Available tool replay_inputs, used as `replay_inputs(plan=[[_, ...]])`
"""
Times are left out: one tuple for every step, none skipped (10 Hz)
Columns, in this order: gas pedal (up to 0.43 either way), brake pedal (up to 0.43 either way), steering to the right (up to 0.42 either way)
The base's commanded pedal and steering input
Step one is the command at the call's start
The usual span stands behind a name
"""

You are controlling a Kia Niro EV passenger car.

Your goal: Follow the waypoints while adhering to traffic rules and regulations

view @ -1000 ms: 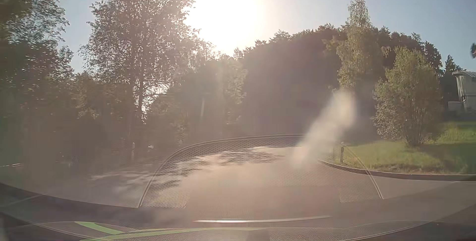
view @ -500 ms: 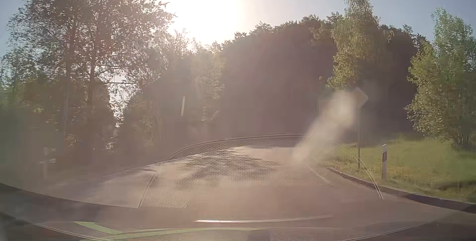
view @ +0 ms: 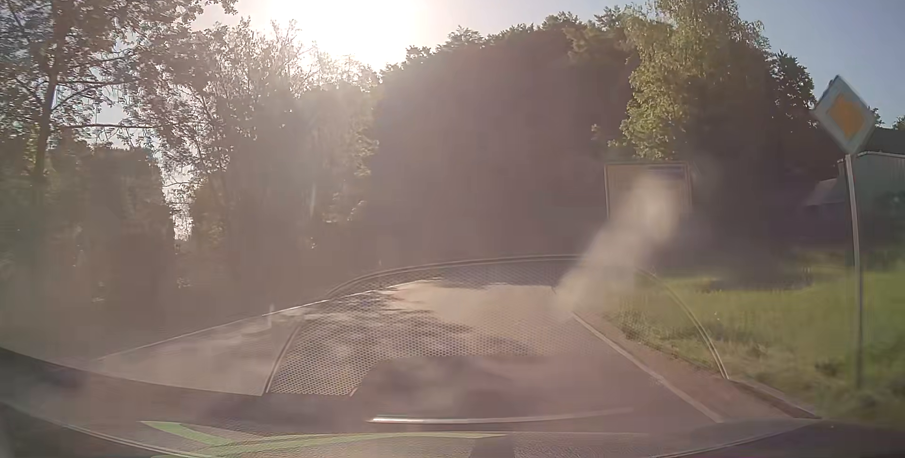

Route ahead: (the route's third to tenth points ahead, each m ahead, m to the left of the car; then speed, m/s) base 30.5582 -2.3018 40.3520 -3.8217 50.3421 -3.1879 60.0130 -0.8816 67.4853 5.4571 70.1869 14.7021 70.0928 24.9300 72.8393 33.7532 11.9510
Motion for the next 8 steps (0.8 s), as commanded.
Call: replay_inputs(plan=[[0.000, 0.000, 0.050], [0.000, 0.000, 0.050], [0.000, 0.000, 0.050], [0.000, 0.000, 0.049], [0.000, 0.000, 0.048], [0.000, 0.000, 0.046], [0.000, 0.000, 0.045], [0.000, 0.000, 0.044]])
